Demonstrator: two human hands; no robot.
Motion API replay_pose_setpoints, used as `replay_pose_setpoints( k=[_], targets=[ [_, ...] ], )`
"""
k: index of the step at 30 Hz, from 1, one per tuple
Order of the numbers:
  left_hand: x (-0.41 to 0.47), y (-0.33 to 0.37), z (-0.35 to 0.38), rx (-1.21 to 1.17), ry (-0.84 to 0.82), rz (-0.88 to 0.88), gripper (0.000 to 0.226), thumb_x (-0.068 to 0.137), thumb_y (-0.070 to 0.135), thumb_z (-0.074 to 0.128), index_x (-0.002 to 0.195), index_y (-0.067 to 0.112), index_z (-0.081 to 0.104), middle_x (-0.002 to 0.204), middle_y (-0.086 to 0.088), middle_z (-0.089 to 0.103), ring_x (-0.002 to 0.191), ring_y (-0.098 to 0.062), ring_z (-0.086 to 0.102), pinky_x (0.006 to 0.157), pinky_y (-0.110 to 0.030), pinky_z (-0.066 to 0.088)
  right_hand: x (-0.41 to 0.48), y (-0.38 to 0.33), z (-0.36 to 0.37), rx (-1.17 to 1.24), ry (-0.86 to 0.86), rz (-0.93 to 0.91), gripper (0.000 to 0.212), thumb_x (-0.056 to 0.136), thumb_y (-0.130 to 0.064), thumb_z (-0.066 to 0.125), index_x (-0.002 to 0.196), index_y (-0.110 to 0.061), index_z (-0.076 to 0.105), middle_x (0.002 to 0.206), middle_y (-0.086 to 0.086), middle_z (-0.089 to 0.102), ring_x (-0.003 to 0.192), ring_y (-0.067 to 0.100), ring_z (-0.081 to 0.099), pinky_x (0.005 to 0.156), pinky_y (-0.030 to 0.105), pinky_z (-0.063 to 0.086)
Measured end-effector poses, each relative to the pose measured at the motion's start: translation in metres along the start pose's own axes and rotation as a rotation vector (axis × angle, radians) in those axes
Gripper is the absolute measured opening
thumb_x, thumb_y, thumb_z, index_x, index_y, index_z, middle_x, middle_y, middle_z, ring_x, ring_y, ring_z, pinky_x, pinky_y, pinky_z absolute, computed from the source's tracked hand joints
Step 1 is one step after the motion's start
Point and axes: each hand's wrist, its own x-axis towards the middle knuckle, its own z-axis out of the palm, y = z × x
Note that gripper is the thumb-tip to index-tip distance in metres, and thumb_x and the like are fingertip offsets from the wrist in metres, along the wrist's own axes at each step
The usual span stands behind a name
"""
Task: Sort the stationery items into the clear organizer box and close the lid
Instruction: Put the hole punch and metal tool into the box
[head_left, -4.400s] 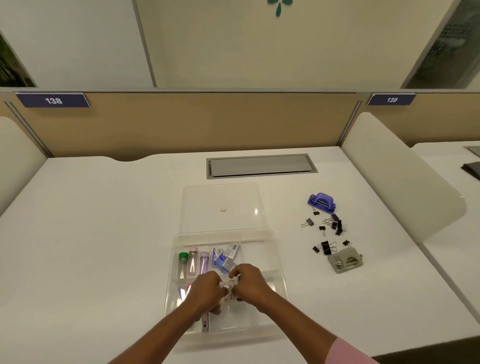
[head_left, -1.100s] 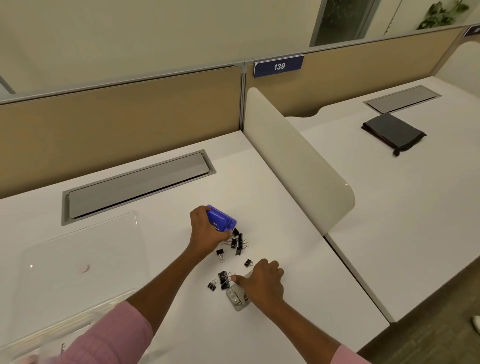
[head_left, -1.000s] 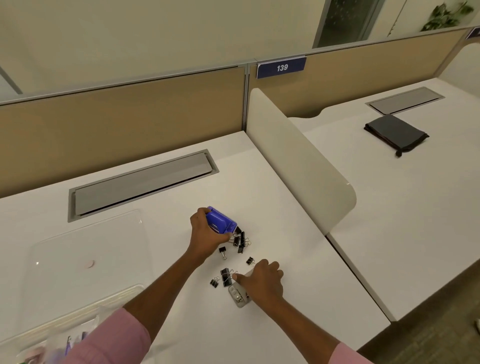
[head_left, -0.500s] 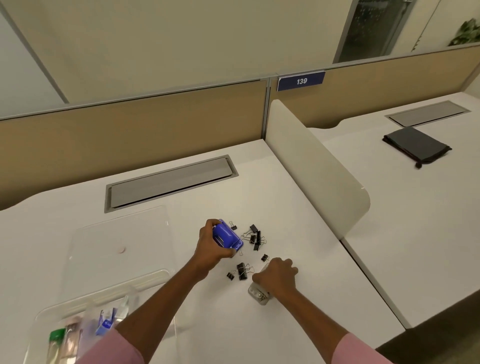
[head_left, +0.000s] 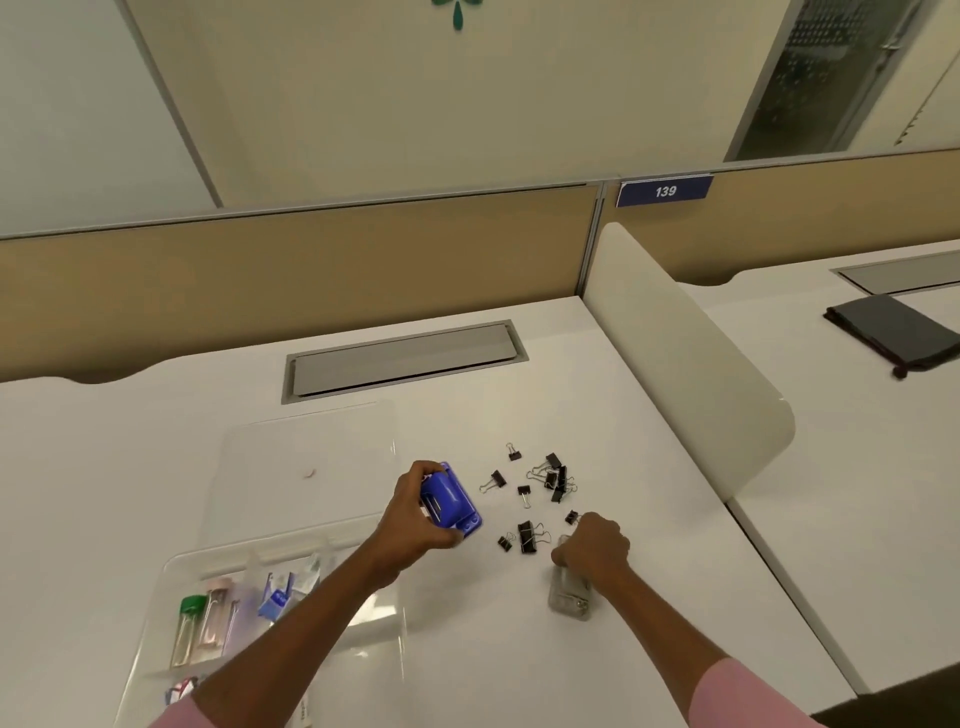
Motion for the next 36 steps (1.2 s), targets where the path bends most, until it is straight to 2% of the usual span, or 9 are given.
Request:
replay_pose_setpoints(
  k=[3,6,9,13,16,19,26,31,36],
  targets=[
    [-0.010,-0.002,-0.015,-0.016,0.012,-0.007,0.079,0.046,0.016,0.085,0.111,0.035,0.046,0.124,-0.002,0.045,0.111,-0.026,0.054,0.081,-0.041,0.060,-0.005,0.001,0.005,0.000,-0.008,-0.027,0.030,0.072,-0.026,0.068,0.088,-0.011,0.047,0.091,0.002,0.051,0.103,0.024,0.051,0.085,0.033,0.041],
    [-0.019,-0.005,-0.027,-0.017,0.006,-0.015,0.079,0.046,0.017,0.085,0.112,0.033,0.046,0.124,-0.002,0.046,0.111,-0.027,0.054,0.081,-0.040,0.060,-0.008,0.001,0.007,0.046,0.005,-0.016,0.031,0.074,-0.023,0.068,0.087,-0.010,0.043,0.088,0.001,0.049,0.099,0.024,0.053,0.086,0.032,0.041],
    [-0.027,-0.008,-0.038,-0.008,-0.016,-0.016,0.078,0.048,0.014,0.085,0.113,0.032,0.046,0.124,-0.002,0.046,0.110,-0.027,0.054,0.080,-0.040,0.060,-0.012,0.001,0.009,0.151,0.054,-0.002,0.025,0.077,-0.021,0.066,0.083,-0.009,0.044,0.079,0.001,0.053,0.080,0.023,0.053,0.073,0.028,0.040],
    [-0.032,-0.009,-0.048,-0.019,-0.030,-0.017,0.075,0.050,0.009,0.085,0.111,0.031,0.047,0.122,-0.003,0.048,0.108,-0.027,0.055,0.080,-0.043,0.059,-0.013,0.004,0.007,0.189,0.007,0.006,0.025,0.077,-0.021,0.068,0.078,-0.010,0.046,0.071,-0.001,0.052,0.074,0.019,0.053,0.063,0.028,0.040],
    [-0.037,-0.011,-0.053,-0.055,-0.041,-0.022,0.073,0.051,0.005,0.083,0.110,0.030,0.048,0.118,-0.002,0.051,0.107,-0.027,0.056,0.078,-0.043,0.058,-0.014,0.011,0.009,0.395,-0.044,0.003,0.021,0.071,-0.012,0.068,0.075,-0.011,0.047,0.074,0.001,0.051,0.070,0.018,0.049,0.061,0.031,0.039],
    [-0.042,-0.012,-0.057,-0.086,-0.040,-0.028,0.072,0.051,0.001,0.082,0.109,0.028,0.048,0.116,-0.002,0.052,0.105,-0.027,0.056,0.075,-0.038,0.057,-0.026,0.016,0.010,0.678,-0.072,0.030,0.025,0.072,-0.003,0.065,0.071,-0.013,0.043,0.072,0.002,0.047,0.062,0.016,0.040,0.052,0.027,0.031],
    [-0.058,-0.016,-0.071,-0.056,-0.059,-0.025,0.072,0.052,-0.001,0.082,0.110,0.026,0.048,0.114,-0.002,0.053,0.102,-0.024,0.057,0.072,-0.030,0.057,-0.043,0.014,0.016,0.929,-0.169,0.072,0.024,0.083,-0.003,0.064,0.103,-0.007,0.053,0.083,0.009,0.056,0.064,0.019,0.050,0.054,0.026,0.040],
    [-0.068,-0.026,-0.084,0.001,-0.062,-0.014,0.072,0.056,-0.002,0.081,0.111,0.030,0.047,0.116,-0.002,0.052,0.103,-0.024,0.058,0.074,-0.030,0.058,-0.054,-0.006,0.019,1.054,-0.185,0.060,0.014,0.081,0.002,0.061,0.090,-0.007,0.065,0.083,0.011,0.061,0.064,0.021,0.052,0.055,0.025,0.040],
    [-0.077,-0.038,-0.097,0.152,-0.034,0.035,0.075,0.054,0.014,0.085,0.112,0.037,0.043,0.118,0.001,0.049,0.104,-0.021,0.057,0.076,-0.031,0.059,-0.072,-0.050,0.019,1.288,-0.324,0.078,0.015,0.085,0.000,0.059,0.095,-0.005,0.069,0.093,0.010,0.060,0.079,0.023,0.052,0.062,0.031,0.045]
  ],
)
